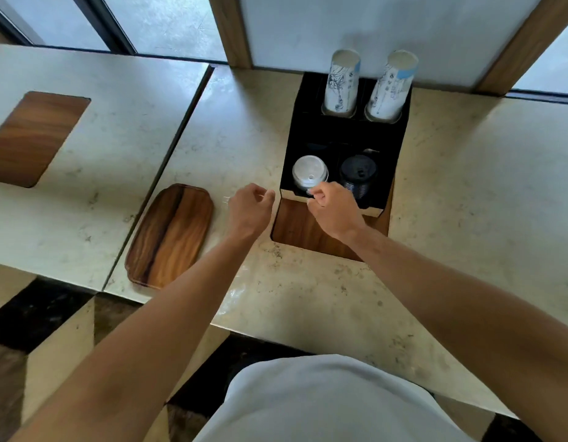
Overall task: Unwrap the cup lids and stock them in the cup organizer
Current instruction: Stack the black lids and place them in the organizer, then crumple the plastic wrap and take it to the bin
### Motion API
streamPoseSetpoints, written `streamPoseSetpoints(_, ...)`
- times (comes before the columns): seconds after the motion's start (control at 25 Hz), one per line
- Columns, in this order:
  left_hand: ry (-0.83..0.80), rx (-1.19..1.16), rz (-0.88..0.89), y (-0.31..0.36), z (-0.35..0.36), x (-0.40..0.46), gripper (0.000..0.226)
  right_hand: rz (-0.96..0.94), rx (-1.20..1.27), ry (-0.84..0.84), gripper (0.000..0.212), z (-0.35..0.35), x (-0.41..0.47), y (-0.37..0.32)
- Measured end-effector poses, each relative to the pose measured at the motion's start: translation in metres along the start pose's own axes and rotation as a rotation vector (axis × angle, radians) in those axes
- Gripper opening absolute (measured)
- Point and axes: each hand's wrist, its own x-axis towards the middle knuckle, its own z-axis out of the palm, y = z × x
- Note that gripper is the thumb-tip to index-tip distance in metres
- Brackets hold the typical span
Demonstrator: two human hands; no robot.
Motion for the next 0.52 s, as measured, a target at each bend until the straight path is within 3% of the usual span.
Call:
streamPoseSetpoints(0.24, 0.113, -0.021, -0.187, -0.068, -0.047, -0.009, 0.022, 0.077, 0.008, -0.219, 0.021, 0.075, -0.006, -0.014)
streamPoseSetpoints(0.36, 0.064, 0.04, -0.26, -0.104, -0.06, -0.015, 0.019, 0.171, 0.014, -0.303, 0.013, 0.106, -0.008, -0.015)
streamPoseSetpoints(0.52, -0.038, 0.171, -0.282, -0.143, -0.064, -0.023, 0.026, 0.305, 0.025, -0.376, 0.02, 0.141, -0.015, -0.018)
